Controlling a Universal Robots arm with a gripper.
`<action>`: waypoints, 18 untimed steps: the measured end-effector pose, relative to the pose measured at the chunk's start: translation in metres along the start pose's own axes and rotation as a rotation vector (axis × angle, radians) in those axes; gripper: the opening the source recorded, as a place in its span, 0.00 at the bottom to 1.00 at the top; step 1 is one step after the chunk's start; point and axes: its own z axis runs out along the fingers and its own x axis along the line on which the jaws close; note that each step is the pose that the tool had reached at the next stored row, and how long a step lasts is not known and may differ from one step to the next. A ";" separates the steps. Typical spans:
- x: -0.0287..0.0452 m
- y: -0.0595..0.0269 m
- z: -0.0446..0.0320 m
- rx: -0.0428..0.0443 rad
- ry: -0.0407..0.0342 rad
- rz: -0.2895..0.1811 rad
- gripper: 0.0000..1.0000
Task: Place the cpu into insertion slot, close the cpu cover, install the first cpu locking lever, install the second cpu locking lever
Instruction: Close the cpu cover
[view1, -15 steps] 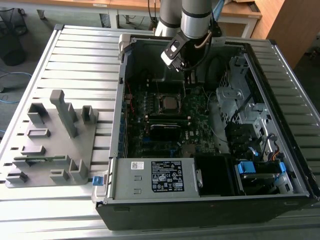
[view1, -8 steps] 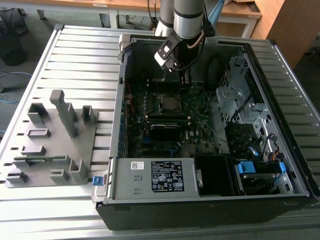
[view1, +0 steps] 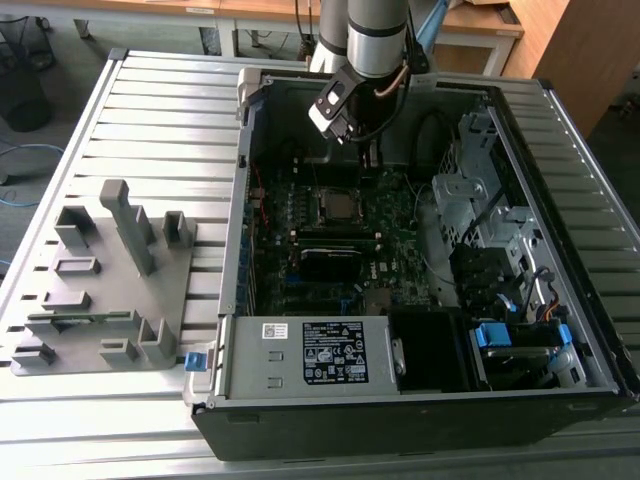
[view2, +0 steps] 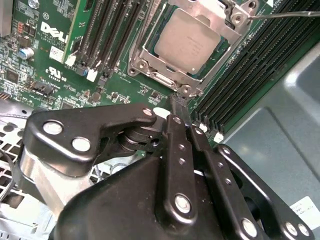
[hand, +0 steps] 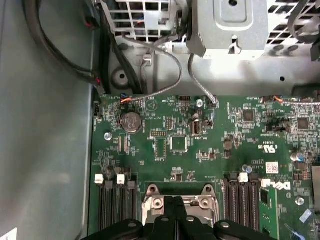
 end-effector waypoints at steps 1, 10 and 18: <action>0.0000 0.0000 0.0001 0.0104 -0.0001 0.000 0.10; 0.0000 0.0003 0.0008 0.0716 -0.0011 -0.002 0.10; -0.0014 -0.0053 0.0003 0.0718 -0.0009 -0.002 0.10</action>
